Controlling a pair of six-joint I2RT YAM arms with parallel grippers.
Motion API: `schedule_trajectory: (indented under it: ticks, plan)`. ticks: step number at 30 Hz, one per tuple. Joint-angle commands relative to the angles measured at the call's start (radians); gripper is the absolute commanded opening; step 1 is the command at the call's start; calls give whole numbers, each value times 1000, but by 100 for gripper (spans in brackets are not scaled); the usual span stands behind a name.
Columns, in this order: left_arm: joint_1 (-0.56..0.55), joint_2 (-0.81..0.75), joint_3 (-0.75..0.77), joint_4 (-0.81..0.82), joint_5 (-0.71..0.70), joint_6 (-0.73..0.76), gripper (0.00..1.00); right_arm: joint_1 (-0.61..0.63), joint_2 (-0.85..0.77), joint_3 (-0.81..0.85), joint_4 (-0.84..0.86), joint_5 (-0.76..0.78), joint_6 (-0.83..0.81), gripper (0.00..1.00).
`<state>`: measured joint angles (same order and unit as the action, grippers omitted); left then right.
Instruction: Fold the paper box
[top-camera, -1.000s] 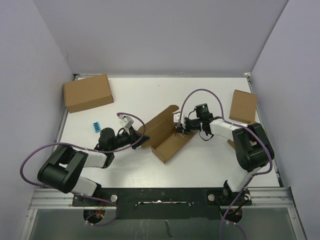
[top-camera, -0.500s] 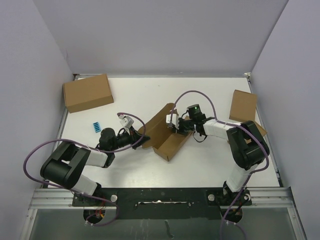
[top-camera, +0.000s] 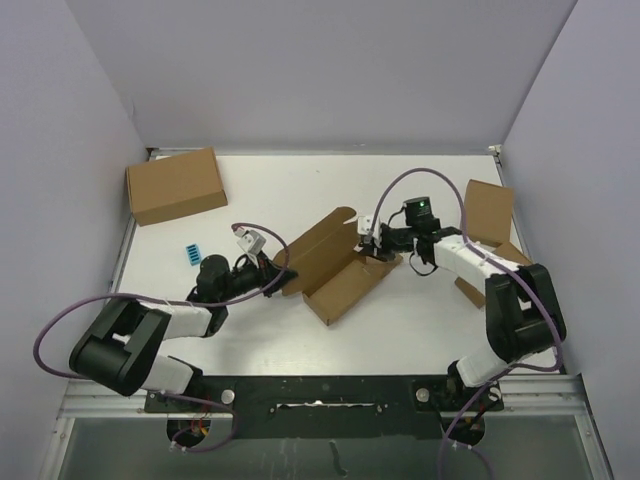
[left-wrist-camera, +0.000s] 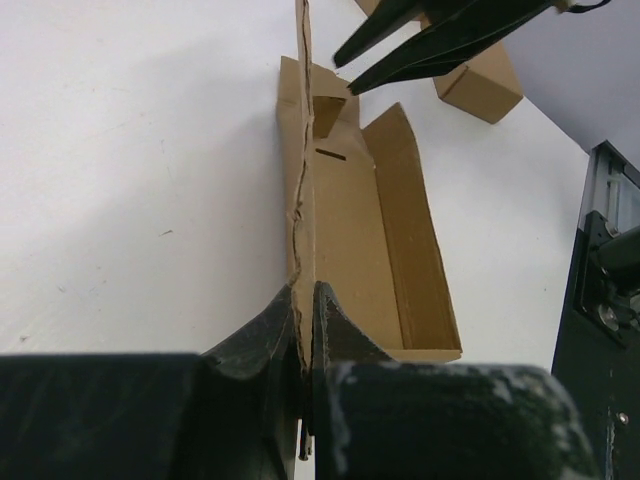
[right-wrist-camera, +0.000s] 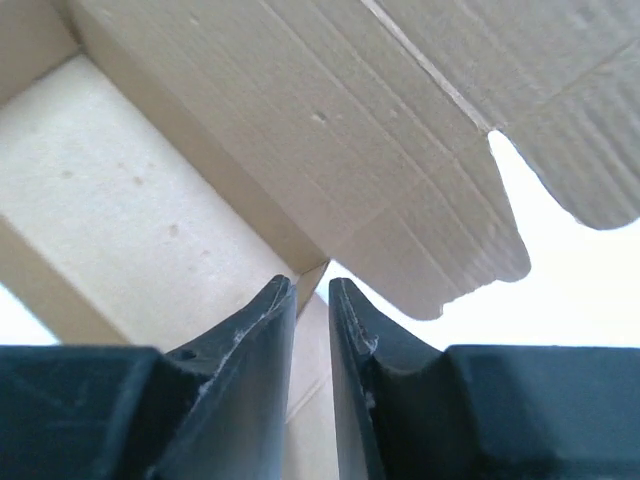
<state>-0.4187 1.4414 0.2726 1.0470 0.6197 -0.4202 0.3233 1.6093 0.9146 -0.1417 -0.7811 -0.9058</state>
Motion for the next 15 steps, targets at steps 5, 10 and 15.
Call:
schedule_trajectory:
  ticks: [5,10,15]
  plan:
    - [-38,-228,62,-256,-133,116,0,-151,-181,61,-377,-278,-243,39]
    - [-58,-267,61,-298,-163,145,0,-226,-181,55,-511,-178,-191,30]
    - [-64,-233,65,-270,-158,145,0,-238,-114,38,-423,-16,-84,6]
